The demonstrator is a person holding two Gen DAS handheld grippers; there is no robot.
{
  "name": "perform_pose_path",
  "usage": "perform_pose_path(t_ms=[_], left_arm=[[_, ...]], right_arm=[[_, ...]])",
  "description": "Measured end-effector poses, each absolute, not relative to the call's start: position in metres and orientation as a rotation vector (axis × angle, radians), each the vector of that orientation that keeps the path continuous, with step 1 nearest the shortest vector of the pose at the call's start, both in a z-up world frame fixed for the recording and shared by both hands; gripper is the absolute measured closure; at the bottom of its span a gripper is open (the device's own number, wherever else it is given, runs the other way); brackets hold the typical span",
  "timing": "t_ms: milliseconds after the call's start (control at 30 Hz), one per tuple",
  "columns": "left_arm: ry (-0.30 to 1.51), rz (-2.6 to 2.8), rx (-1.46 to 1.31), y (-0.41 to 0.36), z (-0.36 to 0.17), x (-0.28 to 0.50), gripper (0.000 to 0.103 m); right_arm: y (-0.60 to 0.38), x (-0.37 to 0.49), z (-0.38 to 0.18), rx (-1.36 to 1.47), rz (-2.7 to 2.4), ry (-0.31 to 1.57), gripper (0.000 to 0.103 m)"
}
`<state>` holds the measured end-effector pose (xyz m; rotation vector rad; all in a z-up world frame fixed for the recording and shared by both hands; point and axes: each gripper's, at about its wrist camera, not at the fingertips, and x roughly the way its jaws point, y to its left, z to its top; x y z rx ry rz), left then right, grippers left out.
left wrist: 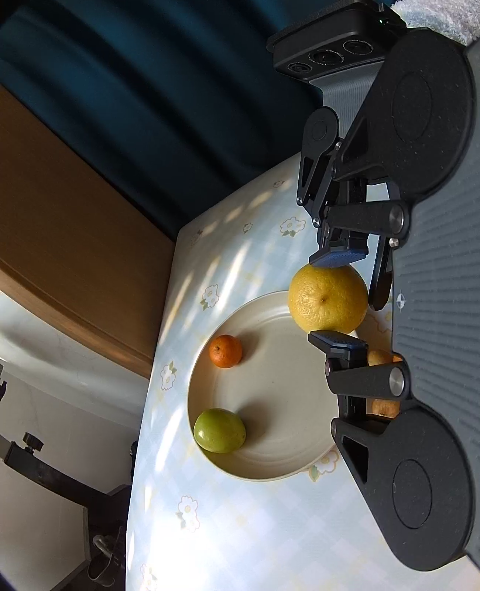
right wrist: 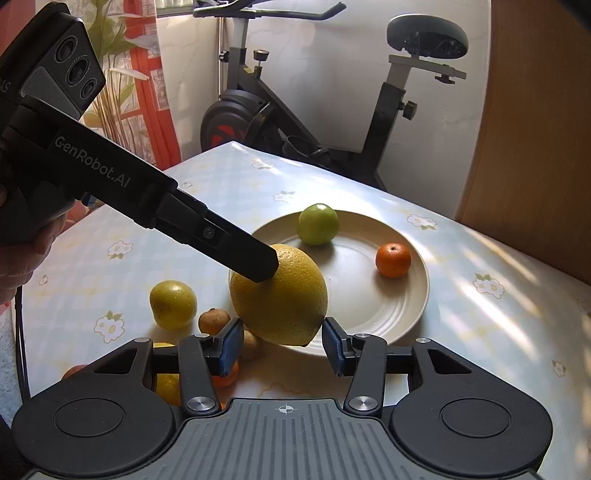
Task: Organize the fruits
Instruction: 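Carry the yellow citrus onto the plate and open the left tool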
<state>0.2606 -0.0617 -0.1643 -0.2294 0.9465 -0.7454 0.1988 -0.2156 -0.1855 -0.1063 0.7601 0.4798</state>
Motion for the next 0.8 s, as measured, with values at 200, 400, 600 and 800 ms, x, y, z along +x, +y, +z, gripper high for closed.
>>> perform_pose_path(t_ms=[200,400,600,800], left_arm=[[0.95,-0.679,-0.238,-0.043,-0.165,0.285,0.064],[0.969,-0.631,-0.256,-0.029,-0.173,0.311,0.064],[0.989,-0.599,-0.279,-0.017,-0.181,0.327,0.064],[1.0,-0.57,-0.293,-0.014,-0.19,0.339,0.064]], right_arm=[[-0.196,0.237,-0.19,-0.101,0.514,0.79,0.06],[-0.177,0.272,-0.2,-0.103,0.531,0.832,0.06],[-0.161,0.294,-0.21,-0.124,0.52,0.873,0.06],[-0.148,0.303,-0.22,-0.135,0.497,0.888,0.06]])
